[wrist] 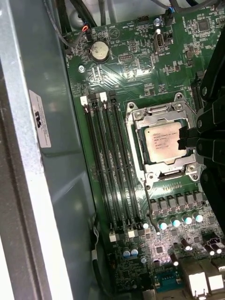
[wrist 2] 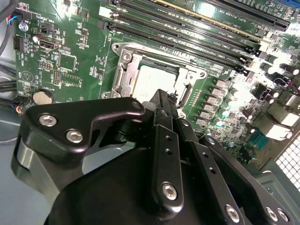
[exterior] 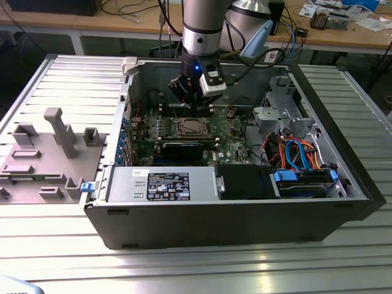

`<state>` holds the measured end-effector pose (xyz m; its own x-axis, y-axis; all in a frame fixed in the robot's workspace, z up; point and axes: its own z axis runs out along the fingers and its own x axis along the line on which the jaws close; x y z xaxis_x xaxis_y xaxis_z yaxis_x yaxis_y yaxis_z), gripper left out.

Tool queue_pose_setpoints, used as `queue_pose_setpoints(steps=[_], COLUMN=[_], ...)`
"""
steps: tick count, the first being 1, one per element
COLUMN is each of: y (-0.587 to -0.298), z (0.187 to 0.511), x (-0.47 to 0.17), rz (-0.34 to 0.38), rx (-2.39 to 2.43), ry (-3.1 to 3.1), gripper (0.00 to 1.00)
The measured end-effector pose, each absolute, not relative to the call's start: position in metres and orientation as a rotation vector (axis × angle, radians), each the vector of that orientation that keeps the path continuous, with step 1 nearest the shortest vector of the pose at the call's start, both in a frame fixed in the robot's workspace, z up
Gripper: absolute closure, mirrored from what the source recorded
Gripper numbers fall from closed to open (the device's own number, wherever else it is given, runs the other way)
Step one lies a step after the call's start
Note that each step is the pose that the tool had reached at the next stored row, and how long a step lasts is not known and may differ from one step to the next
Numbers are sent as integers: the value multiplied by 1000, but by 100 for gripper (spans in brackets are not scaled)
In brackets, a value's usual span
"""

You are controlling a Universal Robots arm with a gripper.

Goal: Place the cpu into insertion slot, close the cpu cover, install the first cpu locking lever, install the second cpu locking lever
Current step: 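Install the first cpu locking lever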

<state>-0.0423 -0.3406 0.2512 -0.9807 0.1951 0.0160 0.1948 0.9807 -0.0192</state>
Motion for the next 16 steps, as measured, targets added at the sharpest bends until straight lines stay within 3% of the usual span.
queue_pose_setpoints(steps=[16], y=[-341], z=[251], x=[-42], rz=[28], rx=[-269], ry=[-3112], gripper=[89])
